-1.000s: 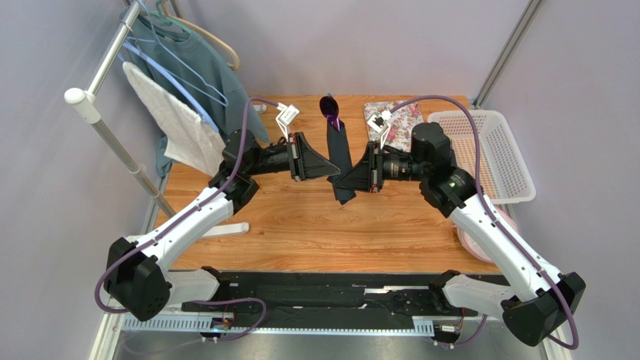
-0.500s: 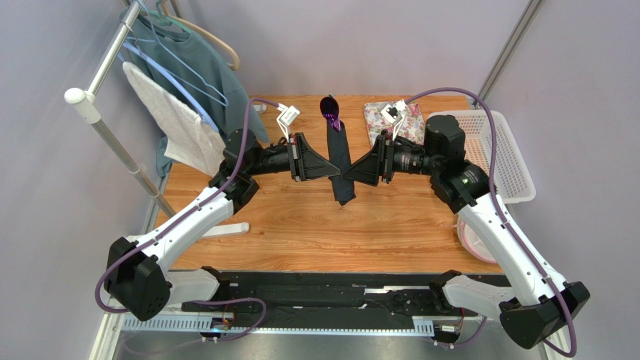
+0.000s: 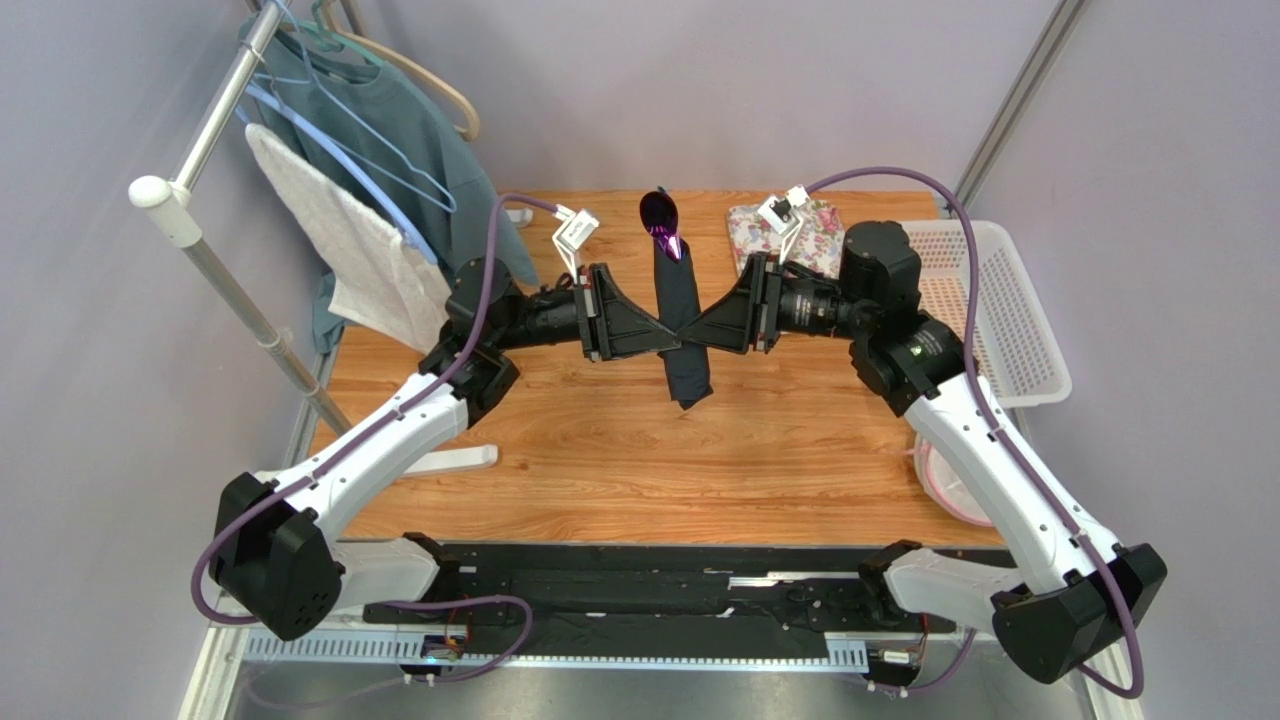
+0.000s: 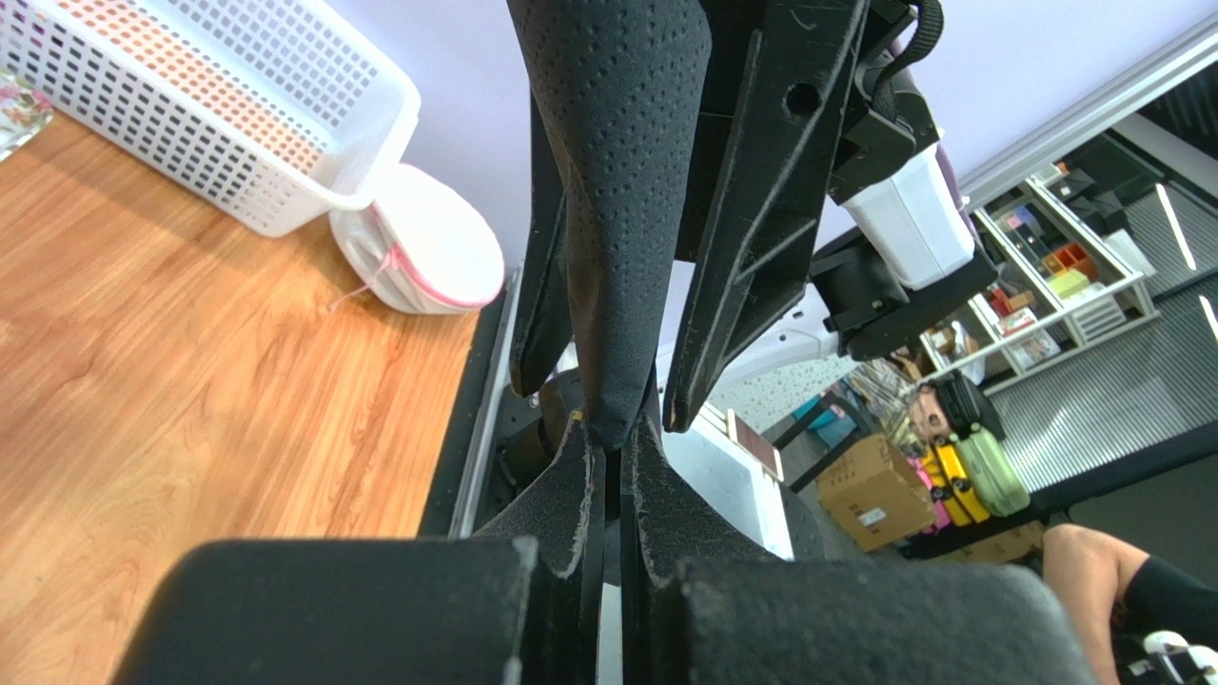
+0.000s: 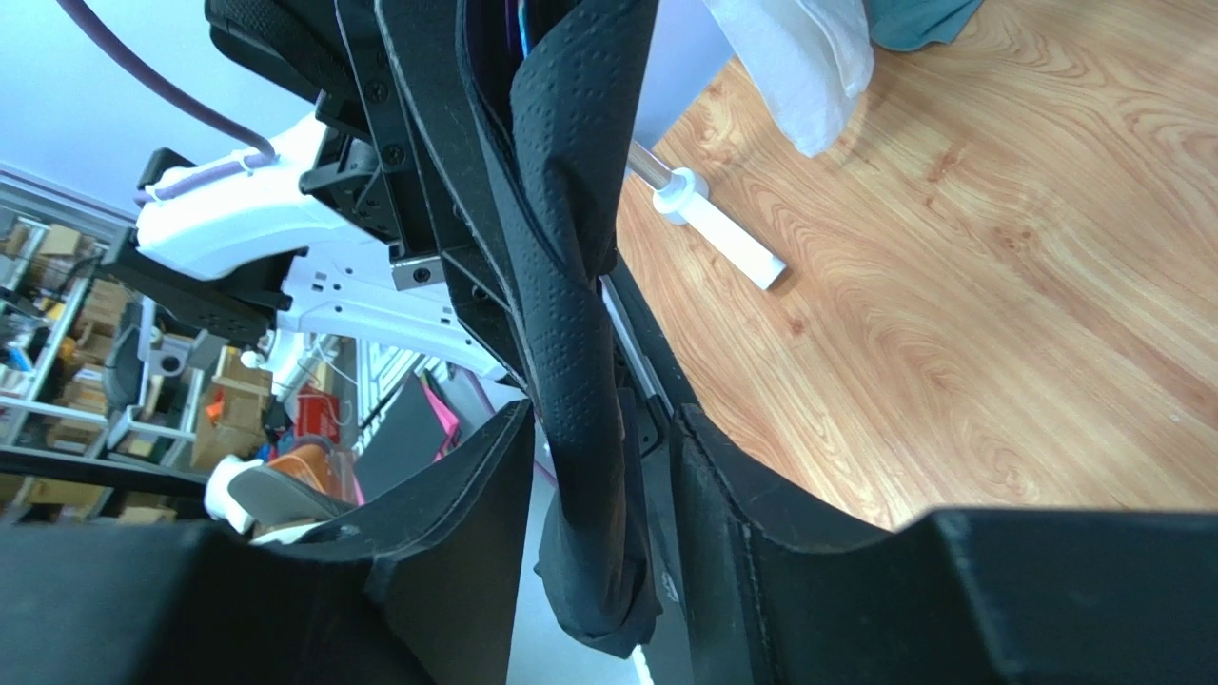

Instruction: Place the utensils on the paper napkin and roll it up

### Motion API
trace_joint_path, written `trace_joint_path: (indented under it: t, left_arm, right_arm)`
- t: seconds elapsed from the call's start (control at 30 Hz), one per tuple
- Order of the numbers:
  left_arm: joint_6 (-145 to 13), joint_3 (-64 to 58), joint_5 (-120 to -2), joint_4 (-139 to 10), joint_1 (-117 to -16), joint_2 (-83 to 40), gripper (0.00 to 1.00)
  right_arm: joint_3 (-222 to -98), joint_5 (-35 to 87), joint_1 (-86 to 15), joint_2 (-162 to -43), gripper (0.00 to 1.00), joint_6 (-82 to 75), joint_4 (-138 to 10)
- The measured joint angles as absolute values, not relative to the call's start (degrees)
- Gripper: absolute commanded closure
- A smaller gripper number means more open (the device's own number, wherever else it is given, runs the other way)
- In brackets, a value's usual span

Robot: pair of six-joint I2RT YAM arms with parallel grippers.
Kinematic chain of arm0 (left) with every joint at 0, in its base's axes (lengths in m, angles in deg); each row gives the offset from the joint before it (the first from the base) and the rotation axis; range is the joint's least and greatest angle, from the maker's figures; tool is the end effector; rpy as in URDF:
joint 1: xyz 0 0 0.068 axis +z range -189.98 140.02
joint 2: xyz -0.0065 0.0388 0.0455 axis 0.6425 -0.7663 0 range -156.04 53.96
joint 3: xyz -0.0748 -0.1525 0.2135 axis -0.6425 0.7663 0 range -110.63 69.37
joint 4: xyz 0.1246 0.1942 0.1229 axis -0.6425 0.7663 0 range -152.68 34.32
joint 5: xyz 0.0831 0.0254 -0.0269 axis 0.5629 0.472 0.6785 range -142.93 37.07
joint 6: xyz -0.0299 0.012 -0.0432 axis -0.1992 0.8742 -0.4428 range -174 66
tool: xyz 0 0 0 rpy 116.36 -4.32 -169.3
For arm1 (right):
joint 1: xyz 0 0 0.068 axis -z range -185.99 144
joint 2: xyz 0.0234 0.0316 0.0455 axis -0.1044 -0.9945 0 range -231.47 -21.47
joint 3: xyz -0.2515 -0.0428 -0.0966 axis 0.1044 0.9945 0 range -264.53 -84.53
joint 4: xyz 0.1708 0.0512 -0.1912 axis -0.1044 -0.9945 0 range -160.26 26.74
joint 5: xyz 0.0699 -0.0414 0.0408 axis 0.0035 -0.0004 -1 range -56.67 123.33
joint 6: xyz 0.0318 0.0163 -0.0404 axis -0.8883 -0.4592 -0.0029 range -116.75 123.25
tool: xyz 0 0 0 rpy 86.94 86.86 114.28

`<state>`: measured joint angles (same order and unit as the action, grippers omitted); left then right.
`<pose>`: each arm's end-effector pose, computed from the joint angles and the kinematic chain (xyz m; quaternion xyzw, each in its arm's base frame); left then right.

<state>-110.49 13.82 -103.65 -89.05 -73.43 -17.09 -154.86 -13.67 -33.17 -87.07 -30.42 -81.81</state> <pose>0.2194 -0.1780 0.3738 0.2086 0.6299 -0.6853 0.3000 0.2067 0.1353 0.4105 -0.2047 0.7345 0.5571 0.3289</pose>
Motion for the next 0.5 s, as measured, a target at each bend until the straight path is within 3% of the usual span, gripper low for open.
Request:
trace_joint_path:
  t: [0.13, 0.33, 0.4, 0.5]
  left_arm:
    - [-110.71, 13.82, -103.8, -89.68, -73.43, -17.09, 1.0]
    - [-110.75, 13.82, -103.82, -90.01, -73.43, -17.11, 1.0]
    - [-110.88, 13.82, -103.82, -90.08, -73.39, -17.11, 1.0]
    - [-111.54, 13.82, -103.78, -90.28, -73.32, -17.11, 1.0]
  right_arm:
    - [-154.86, -13.74, -33.17, -87.84, 0.64, -33.72, -79.4]
    - [-154.68, -14.11, -33.17, -88.1, 0.87, -37.24, -76.98]
    - [-154.66, -14.26, -33.17, -88.12, 0.99, -37.65, -76.65]
    - [-154.66, -14.37, -33.17, -88.17, 1.0, -37.44, -76.41]
